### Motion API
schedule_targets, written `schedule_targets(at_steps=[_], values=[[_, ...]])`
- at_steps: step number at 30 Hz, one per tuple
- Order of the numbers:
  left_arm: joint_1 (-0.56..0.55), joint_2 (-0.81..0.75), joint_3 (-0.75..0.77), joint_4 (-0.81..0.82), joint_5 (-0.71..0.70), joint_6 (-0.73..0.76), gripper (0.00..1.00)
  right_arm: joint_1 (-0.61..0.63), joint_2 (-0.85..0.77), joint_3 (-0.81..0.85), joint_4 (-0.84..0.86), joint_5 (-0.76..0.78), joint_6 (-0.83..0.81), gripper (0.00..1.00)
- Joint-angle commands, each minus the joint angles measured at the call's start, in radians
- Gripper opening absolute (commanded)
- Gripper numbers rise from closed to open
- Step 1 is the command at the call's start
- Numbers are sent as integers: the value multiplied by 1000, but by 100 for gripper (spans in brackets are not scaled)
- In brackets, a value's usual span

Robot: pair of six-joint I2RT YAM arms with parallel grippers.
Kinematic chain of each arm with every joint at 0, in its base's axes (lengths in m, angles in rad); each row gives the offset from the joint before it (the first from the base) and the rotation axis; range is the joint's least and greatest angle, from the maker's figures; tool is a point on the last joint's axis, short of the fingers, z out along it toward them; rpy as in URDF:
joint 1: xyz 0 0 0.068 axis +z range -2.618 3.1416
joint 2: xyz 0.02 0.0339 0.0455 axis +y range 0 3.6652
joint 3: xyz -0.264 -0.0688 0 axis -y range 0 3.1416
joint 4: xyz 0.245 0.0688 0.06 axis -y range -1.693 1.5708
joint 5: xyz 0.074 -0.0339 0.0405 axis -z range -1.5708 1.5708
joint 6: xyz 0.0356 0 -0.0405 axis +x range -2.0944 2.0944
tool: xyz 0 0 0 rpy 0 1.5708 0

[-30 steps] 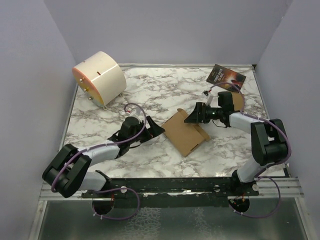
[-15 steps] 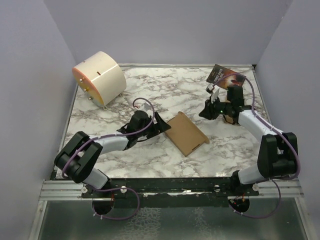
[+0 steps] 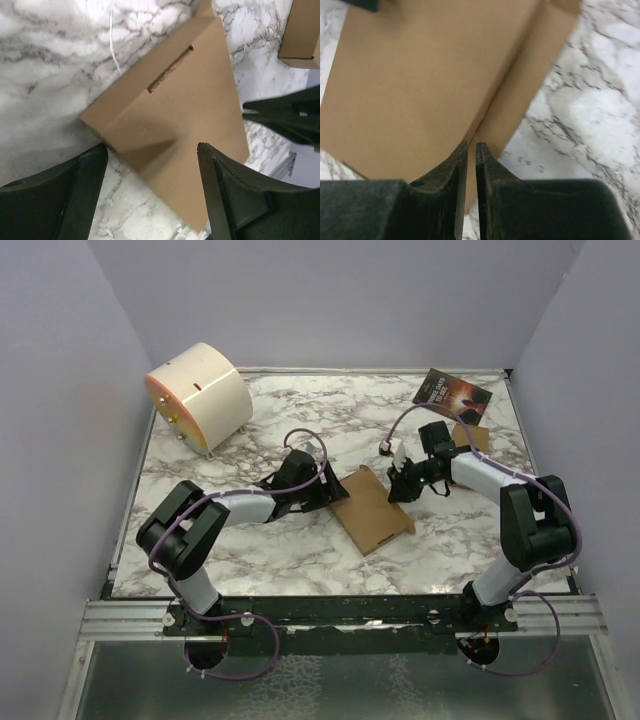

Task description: Fold the paper box

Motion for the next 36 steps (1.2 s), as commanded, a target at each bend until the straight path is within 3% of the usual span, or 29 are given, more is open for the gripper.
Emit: schedule_targets(at_steps=[1, 9, 14, 19, 23, 25, 29, 33, 36], values=[[19, 55, 84, -69, -13, 82, 73, 72, 19, 46, -116, -40, -108, 13], [146, 121, 198, -106, 50, 225, 73, 222, 41, 77, -174, -103, -144, 15], [186, 83, 251, -176, 22, 344, 75, 220, 4, 106, -190, -168, -131, 20], [199, -133, 172, -168, -69, 489, 77, 113, -130, 39, -121, -291, -141, 38], [200, -304, 29, -49, 37, 547, 81, 17, -134, 46, -13, -347, -112, 61], [200, -355, -37, -9, 99, 522, 81, -26, -67, 90, 29, -365, -62, 68], [199, -394, -146, -5, 147, 419, 80, -81, 133, 245, -66, -447, 59, 63], [191, -398, -214, -4, 154, 341, 79, -82, 107, 126, 49, -468, 359, 63], [163, -363, -211, -10, 149, 331, 79, -82, 19, -20, 254, -378, 574, 79]])
